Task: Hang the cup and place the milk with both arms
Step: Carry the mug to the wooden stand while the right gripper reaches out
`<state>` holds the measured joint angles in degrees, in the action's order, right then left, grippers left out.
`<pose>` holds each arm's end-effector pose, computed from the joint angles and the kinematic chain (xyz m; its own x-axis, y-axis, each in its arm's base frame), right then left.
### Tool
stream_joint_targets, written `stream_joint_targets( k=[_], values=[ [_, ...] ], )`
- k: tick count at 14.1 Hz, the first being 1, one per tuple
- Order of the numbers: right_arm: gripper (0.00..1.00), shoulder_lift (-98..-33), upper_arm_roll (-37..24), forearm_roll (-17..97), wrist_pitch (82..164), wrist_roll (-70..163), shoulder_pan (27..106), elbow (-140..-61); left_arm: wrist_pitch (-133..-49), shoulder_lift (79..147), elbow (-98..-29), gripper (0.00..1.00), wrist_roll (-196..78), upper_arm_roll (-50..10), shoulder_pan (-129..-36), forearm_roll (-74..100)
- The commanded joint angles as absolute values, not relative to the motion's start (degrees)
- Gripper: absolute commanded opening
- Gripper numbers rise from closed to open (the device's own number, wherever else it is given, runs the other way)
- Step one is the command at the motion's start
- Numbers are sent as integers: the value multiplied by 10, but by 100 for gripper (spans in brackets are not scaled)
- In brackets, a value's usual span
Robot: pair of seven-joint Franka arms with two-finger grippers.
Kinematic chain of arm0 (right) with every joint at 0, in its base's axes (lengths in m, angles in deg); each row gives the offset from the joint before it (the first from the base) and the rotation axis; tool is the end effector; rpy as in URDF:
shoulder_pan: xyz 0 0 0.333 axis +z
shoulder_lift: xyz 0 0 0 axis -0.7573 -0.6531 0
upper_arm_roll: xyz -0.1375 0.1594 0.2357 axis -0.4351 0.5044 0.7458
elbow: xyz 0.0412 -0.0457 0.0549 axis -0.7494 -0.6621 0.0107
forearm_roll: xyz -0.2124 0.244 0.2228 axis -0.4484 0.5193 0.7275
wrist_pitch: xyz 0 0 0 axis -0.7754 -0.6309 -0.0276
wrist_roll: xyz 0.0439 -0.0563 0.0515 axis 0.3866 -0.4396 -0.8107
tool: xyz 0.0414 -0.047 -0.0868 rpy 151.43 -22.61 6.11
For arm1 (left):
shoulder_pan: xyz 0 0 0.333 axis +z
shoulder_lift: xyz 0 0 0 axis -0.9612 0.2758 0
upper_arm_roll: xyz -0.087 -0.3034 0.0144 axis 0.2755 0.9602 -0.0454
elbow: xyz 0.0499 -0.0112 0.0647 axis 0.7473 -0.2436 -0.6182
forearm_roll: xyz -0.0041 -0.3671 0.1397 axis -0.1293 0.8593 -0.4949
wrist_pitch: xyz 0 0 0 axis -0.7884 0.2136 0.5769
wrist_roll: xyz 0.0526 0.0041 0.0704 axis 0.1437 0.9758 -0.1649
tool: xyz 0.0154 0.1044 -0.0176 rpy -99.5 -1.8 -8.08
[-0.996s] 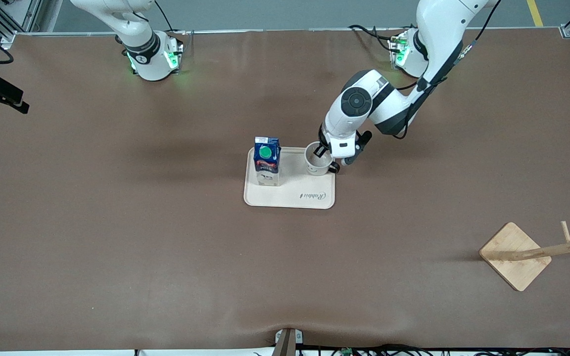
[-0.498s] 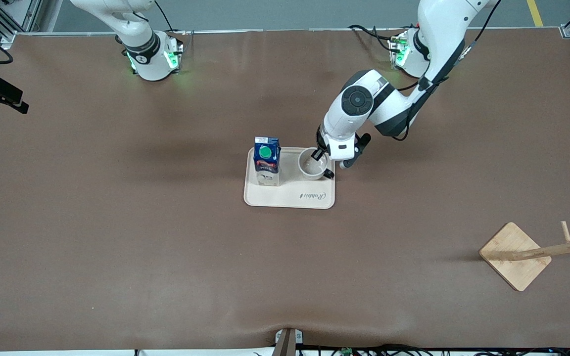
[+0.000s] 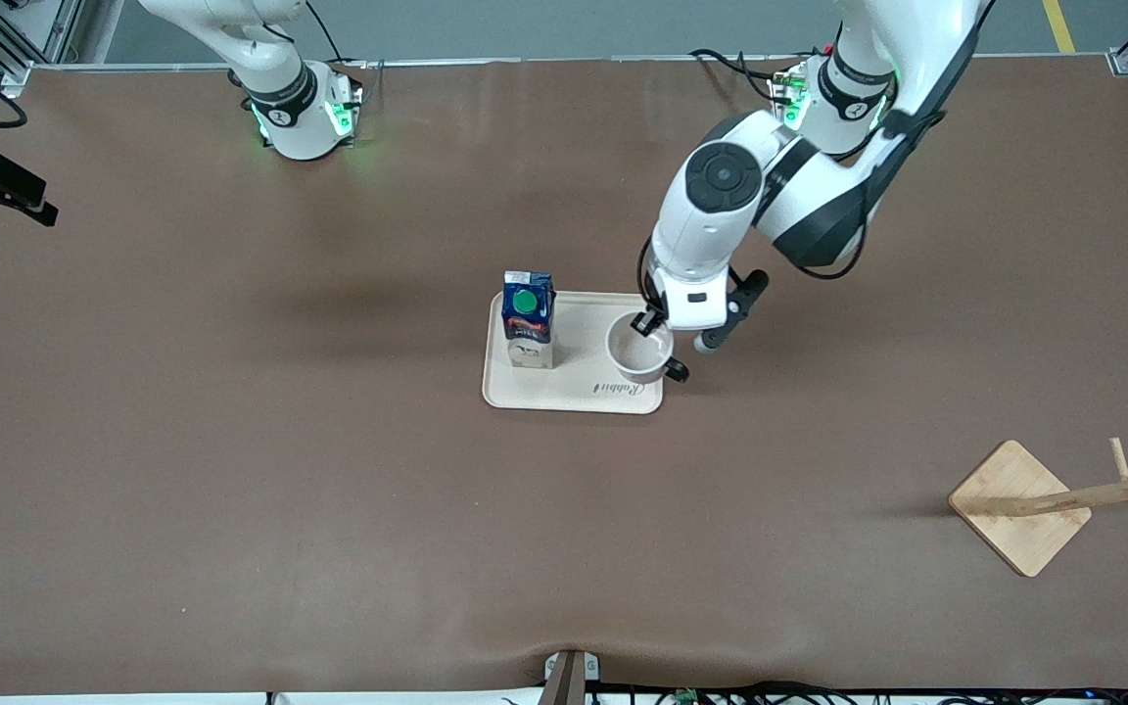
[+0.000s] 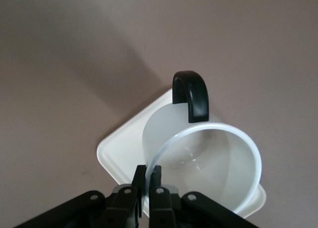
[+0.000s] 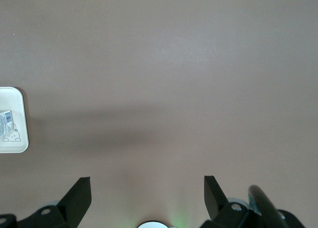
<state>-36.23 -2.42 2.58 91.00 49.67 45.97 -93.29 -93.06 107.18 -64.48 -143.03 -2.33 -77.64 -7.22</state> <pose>0.5103 -0.0444 0.6522 0.9977 -0.0492 -0.0473 -0.0489 -0.9988 0.0065 0.5213 -0.3735 0.4100 0.6705 0.7413 -0.0282 0.7417 -0.6690 0.0490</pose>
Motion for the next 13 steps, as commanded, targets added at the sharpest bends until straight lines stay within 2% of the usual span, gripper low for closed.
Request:
stream_joint_targets(
  k=[1, 8, 13],
  values=[
    [100, -372, -21, 25, 907, 495, 455, -920, -896, 1025, -632, 0, -1319, -19, -718, -79],
    [100, -439, -24, 18, 906, 492, 450, -919, -866, 958, -629, 0, -1004, -19, -583, -66],
    [100, -476, -20, 29, 909, 502, 486, -920, -853, 960, -586, 0, -847, -21, -492, -25]
  ],
)
